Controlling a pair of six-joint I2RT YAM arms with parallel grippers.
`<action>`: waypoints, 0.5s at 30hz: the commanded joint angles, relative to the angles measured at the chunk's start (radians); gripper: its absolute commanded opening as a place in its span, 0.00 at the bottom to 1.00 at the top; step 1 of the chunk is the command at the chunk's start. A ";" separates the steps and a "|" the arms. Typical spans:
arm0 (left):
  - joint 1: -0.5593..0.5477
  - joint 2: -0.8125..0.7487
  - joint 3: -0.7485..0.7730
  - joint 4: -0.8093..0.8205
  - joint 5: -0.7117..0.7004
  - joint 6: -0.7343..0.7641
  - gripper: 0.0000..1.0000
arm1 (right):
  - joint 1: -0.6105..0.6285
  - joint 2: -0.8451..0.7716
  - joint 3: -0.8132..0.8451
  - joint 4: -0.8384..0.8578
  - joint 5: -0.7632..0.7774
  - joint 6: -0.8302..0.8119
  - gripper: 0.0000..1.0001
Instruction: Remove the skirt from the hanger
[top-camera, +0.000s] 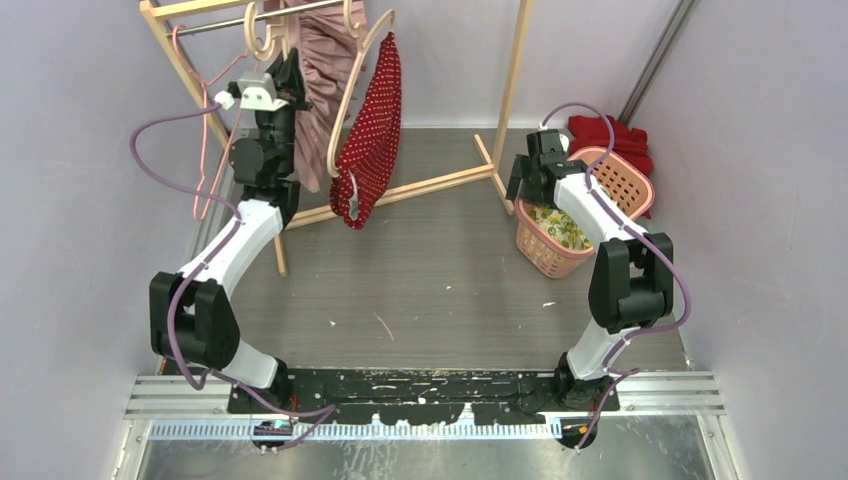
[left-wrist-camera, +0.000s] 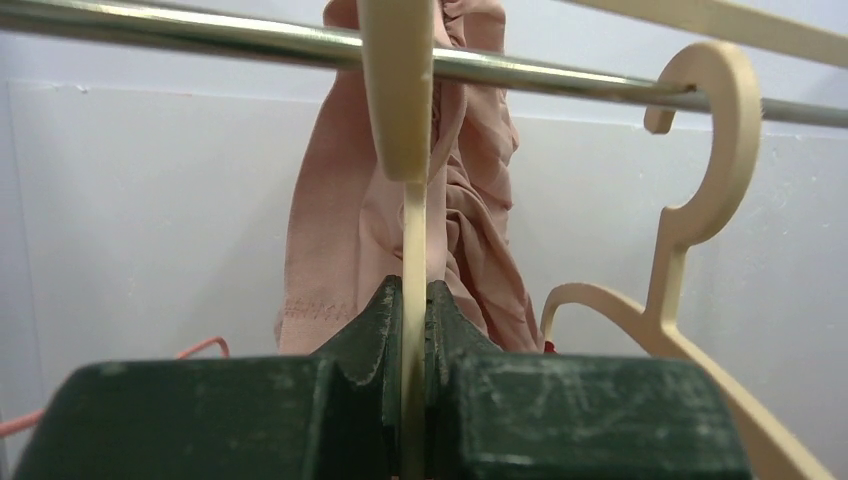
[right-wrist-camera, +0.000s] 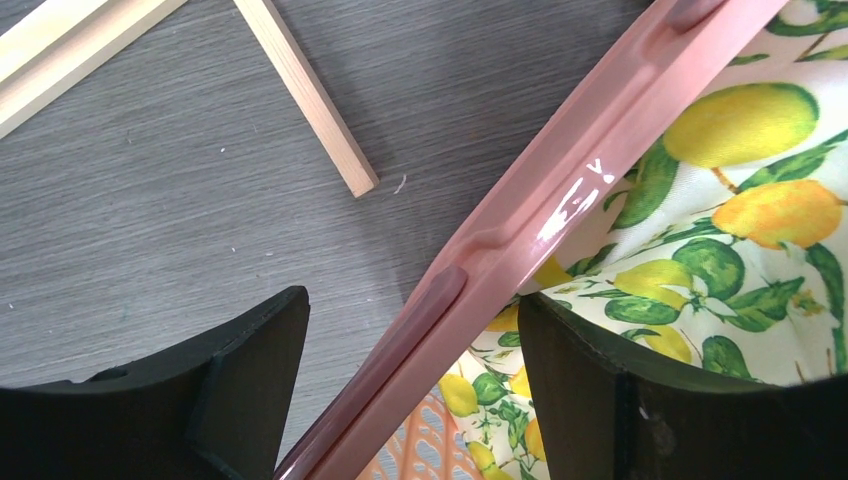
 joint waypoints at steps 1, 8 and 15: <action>0.003 -0.087 0.037 0.157 0.022 0.019 0.00 | 0.004 0.015 0.029 0.001 -0.007 0.008 0.81; 0.002 -0.169 -0.109 0.088 0.007 0.013 0.00 | 0.004 0.007 0.025 0.000 0.006 0.002 0.81; 0.002 -0.369 -0.302 -0.190 0.021 0.083 0.00 | 0.008 -0.029 0.020 -0.003 0.004 -0.013 0.81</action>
